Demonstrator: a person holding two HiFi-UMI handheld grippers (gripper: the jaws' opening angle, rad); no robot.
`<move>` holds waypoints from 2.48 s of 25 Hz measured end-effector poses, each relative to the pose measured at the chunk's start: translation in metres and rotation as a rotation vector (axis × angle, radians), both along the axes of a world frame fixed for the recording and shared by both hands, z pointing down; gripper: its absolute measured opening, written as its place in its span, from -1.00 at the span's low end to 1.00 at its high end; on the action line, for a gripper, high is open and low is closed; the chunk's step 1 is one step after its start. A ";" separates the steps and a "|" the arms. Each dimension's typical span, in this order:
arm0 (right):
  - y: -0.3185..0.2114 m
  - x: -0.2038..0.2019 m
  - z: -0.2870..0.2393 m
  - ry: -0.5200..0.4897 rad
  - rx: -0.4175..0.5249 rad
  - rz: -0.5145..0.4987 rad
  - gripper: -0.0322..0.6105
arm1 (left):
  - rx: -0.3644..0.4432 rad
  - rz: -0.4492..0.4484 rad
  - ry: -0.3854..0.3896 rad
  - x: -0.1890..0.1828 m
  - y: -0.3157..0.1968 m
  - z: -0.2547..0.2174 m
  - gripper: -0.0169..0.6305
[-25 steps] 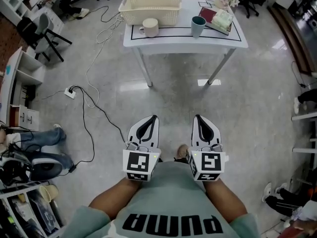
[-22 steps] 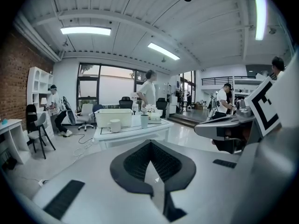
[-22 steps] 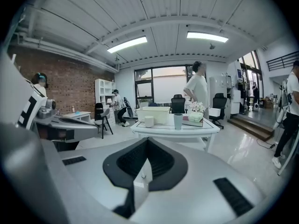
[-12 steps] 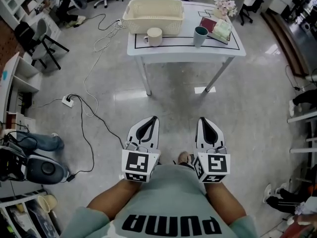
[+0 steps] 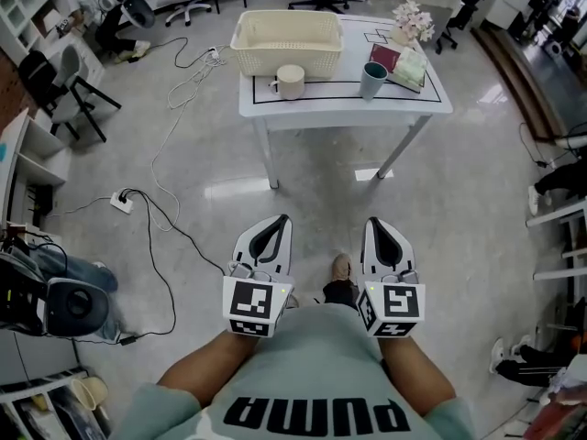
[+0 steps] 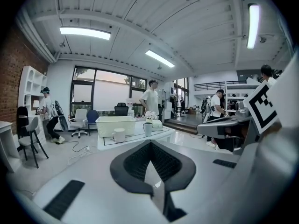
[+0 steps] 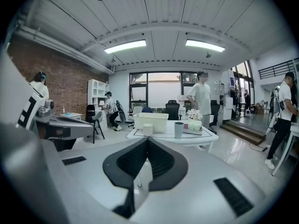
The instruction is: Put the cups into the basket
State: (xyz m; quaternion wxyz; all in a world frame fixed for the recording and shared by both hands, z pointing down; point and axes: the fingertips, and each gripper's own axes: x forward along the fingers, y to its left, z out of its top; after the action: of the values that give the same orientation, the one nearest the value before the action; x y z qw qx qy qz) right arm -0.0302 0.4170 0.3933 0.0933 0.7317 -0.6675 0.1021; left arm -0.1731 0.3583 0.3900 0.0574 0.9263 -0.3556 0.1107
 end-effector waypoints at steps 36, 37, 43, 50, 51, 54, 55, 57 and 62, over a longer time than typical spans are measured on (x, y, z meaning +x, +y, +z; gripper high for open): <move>-0.249 0.188 0.012 0.017 -0.033 -0.224 -0.86 | -0.023 -0.243 -0.044 0.181 -0.216 -0.013 -0.93; -0.253 0.191 0.014 0.017 -0.037 -0.222 -0.86 | -0.024 -0.241 -0.044 0.183 -0.220 -0.012 -0.93; -0.274 0.197 0.022 0.039 -0.049 -0.191 -0.86 | -0.027 -0.187 -0.037 0.198 -0.247 -0.003 -0.93; -0.310 0.209 0.021 0.046 -0.063 -0.065 -0.86 | -0.018 -0.021 -0.046 0.223 -0.295 0.003 -0.93; -0.315 0.211 0.022 0.043 -0.067 -0.041 -0.86 | -0.019 0.009 -0.046 0.227 -0.302 0.004 -0.93; -0.329 0.214 0.024 0.039 -0.074 0.029 -0.86 | -0.032 0.091 -0.051 0.237 -0.322 0.009 -0.93; -0.333 0.215 0.024 0.038 -0.077 0.049 -0.86 | -0.034 0.118 -0.052 0.240 -0.329 0.010 -0.93; -0.342 0.215 0.024 0.035 -0.082 0.089 -0.86 | -0.037 0.170 -0.054 0.244 -0.341 0.012 -0.93; -0.356 0.219 0.029 0.032 -0.116 0.167 -0.86 | -0.041 0.288 -0.058 0.258 -0.362 0.015 -0.93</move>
State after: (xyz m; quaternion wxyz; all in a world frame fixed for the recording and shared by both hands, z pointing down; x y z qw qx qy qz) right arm 0.1892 0.0609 0.4226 0.1371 0.7798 -0.5955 0.1362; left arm 0.0851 -0.0037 0.4054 0.0495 0.9628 -0.2179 0.1517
